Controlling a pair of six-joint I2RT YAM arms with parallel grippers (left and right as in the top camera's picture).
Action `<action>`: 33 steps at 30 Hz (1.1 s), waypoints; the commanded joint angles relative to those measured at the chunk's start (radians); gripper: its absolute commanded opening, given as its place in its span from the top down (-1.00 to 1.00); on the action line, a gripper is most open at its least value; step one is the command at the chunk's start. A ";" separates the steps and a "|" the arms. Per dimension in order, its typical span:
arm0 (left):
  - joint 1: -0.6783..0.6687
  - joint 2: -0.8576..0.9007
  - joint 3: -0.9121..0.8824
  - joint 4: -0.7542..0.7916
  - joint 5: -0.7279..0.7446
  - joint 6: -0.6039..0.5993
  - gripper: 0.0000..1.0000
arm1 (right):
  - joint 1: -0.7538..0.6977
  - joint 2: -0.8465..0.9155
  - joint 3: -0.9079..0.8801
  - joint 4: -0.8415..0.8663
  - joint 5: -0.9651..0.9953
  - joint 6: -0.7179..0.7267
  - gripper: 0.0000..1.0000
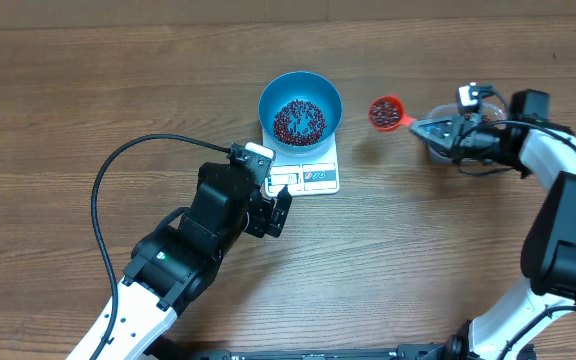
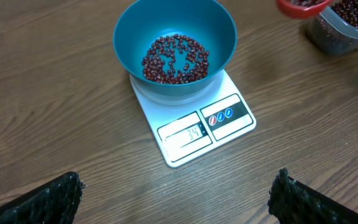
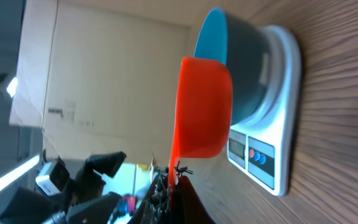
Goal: Scoop item into bowl and weigh 150g on scale
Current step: 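Lift the filled scoop and carry it left over the blue bowl, then tilt the red scoop to pour beans into the blue bowl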
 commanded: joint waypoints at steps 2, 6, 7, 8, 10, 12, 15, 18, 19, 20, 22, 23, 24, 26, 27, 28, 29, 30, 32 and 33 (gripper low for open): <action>-0.002 -0.017 0.003 0.005 -0.010 0.014 -0.99 | 0.048 -0.026 -0.005 0.018 -0.031 0.003 0.93; -0.002 -0.017 0.003 0.005 -0.010 0.014 -0.99 | 0.087 -0.026 -0.005 0.061 -0.023 0.047 0.93; -0.002 -0.017 0.003 0.005 -0.010 0.014 -0.99 | 0.097 -0.026 -0.005 0.085 -0.022 0.069 0.93; -0.002 -0.016 0.003 0.005 -0.010 0.014 -0.99 | 0.106 -0.026 -0.005 0.108 -0.023 0.093 0.93; -0.002 -0.016 0.003 0.005 -0.010 0.014 -0.99 | 0.126 -0.026 -0.005 0.163 -0.023 0.142 0.93; -0.002 -0.017 0.003 0.005 -0.010 0.015 -0.99 | 0.148 -0.026 -0.005 0.216 -0.023 0.185 0.93; -0.002 -0.016 0.003 0.005 -0.010 0.015 -0.99 | 0.184 -0.026 -0.005 0.308 -0.019 0.263 0.93; -0.002 -0.016 0.003 0.005 -0.010 0.015 -0.99 | 0.215 -0.026 -0.005 0.396 0.011 0.342 0.93; -0.002 -0.016 0.003 0.005 -0.010 0.015 -0.99 | 0.225 -0.026 -0.005 0.421 0.025 0.362 0.93; -0.002 -0.016 0.003 0.005 -0.010 0.015 -0.99 | 0.234 -0.026 -0.005 0.445 0.040 0.376 0.93; -0.002 -0.016 0.003 0.005 -0.010 0.015 -0.99 | 0.253 -0.026 -0.005 0.491 0.064 0.401 0.93; -0.002 -0.016 0.003 0.005 -0.010 0.015 -0.99 | 0.265 -0.026 -0.005 0.517 0.077 0.404 0.93; -0.002 -0.016 0.003 0.005 -0.010 0.015 -0.99 | 0.272 -0.026 -0.005 0.532 0.085 0.404 0.93; -0.002 -0.016 0.003 0.005 -0.010 0.015 -0.99 | 0.291 -0.026 -0.005 0.565 0.111 0.404 0.93; -0.002 -0.016 0.003 0.005 -0.010 0.015 -1.00 | 0.299 -0.026 -0.005 0.579 0.128 0.404 0.93; -0.002 -0.016 0.003 0.005 -0.010 0.015 -0.99 | 0.307 -0.026 -0.005 0.592 0.146 0.403 0.93; -0.002 -0.016 0.003 0.005 -0.010 0.015 -0.99 | 0.317 -0.026 -0.005 0.608 0.170 0.400 0.93; -0.002 -0.016 0.003 0.005 -0.010 0.015 -0.99 | 0.324 -0.026 -0.005 0.624 0.184 0.388 0.93; -0.002 -0.016 0.003 0.005 -0.010 0.019 -0.99 | 0.339 -0.026 -0.005 0.650 0.229 0.377 0.93; -0.002 -0.016 0.003 0.005 -0.010 0.019 -0.99 | 0.348 -0.026 -0.005 0.661 0.253 0.361 0.93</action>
